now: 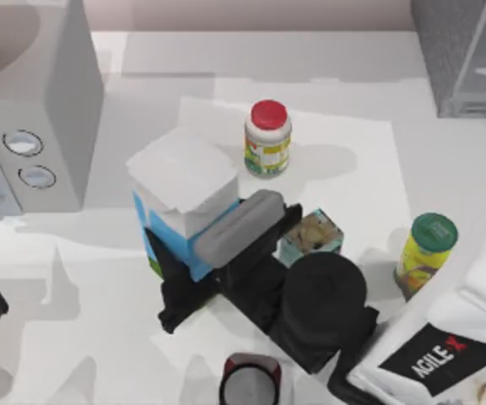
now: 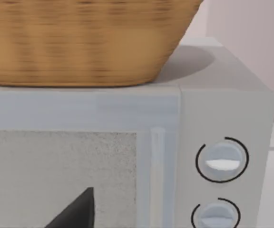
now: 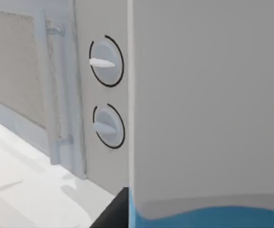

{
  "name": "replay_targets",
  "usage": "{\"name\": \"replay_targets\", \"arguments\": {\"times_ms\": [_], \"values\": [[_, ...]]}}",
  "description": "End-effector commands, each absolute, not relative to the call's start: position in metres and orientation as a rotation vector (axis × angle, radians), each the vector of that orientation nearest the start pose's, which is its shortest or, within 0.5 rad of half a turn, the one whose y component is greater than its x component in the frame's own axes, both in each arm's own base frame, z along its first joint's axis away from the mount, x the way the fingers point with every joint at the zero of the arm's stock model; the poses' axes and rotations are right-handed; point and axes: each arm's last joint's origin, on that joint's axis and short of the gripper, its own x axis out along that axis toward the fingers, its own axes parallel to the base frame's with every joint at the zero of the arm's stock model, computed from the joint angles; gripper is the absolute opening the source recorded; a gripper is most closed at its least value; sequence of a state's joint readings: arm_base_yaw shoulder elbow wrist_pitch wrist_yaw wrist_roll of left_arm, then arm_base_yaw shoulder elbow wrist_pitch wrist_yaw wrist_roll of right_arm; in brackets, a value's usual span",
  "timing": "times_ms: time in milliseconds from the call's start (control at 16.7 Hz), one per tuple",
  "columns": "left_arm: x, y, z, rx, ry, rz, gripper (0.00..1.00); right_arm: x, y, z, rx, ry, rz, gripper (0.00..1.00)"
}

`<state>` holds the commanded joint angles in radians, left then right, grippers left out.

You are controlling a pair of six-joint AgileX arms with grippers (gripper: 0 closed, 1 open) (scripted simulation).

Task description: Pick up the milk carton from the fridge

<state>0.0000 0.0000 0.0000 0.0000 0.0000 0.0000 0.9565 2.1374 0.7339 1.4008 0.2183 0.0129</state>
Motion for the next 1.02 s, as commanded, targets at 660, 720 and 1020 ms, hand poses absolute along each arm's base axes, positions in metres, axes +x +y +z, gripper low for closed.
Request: {"name": "replay_targets", "arguments": {"times_ms": [660,720,1020], "values": [[0.1057,-0.0012,0.1600,0.000,0.000,0.000,1.00,0.2135,0.2960,0.0900,-0.001,0.000,0.763,0.98],[0.1057,-0.0012,0.1600,0.000,0.000,0.000,1.00,0.2135,0.2960,0.0900,-0.001,0.000,0.763,1.00],[0.1057,-0.0012,0.1600,0.000,0.000,0.000,1.00,0.2135,0.2960,0.0900,-0.001,0.000,0.763,1.00]]}}
